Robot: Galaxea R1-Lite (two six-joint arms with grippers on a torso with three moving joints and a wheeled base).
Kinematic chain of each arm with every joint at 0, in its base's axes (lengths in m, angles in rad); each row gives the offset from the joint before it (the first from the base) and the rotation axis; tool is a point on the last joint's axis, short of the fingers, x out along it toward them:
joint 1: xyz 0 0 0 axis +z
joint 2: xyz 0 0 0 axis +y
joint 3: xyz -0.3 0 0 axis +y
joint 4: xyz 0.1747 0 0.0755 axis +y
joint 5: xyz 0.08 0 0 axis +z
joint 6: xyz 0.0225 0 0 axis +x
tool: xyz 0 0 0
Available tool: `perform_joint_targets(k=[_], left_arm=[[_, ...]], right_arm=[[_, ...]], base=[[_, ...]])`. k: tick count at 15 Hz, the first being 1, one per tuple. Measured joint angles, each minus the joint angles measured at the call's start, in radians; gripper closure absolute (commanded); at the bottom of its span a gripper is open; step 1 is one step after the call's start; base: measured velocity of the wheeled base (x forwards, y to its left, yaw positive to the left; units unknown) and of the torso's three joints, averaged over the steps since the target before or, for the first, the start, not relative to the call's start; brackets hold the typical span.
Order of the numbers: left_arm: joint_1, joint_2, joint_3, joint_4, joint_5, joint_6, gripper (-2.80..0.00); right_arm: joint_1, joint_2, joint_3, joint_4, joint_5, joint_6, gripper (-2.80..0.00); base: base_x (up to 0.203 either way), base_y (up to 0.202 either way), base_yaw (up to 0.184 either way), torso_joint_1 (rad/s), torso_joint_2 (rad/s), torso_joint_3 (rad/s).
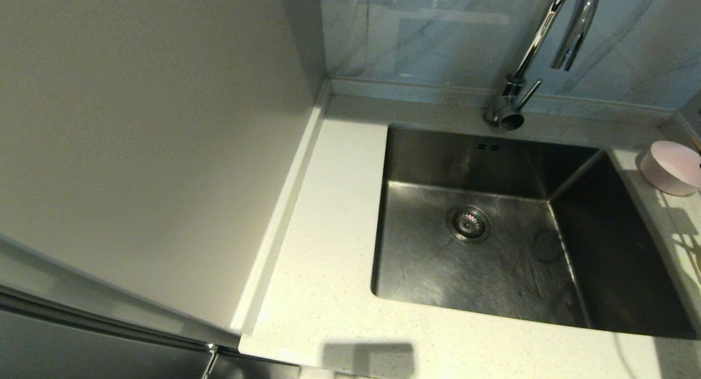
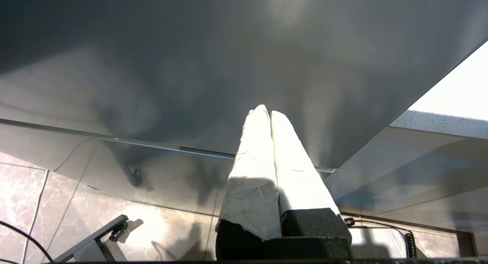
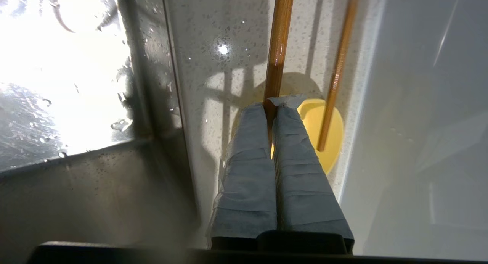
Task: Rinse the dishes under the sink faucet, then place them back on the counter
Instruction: Place the chopsticks on the bowl
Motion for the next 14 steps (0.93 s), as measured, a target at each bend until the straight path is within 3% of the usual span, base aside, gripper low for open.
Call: perform_joint_targets(k=[7,14], left_arm=[[0.000,0.000,0.000,0.000,0.000,0.000,0.00],[0.000,0.000,0.000,0.000,0.000,0.000,0.00]], right_arm=[[-0.046,0.121,-0.095,-0.008,-0.003,-0.048,0.00],[-0.114,0.192,-0.113,-0.110,0.007,-0.114,0.00]], base=[[0.000,0.000,0.000,0.000,0.00,0.000],[0.000,0.000,0.000,0.000,0.00,0.000]])
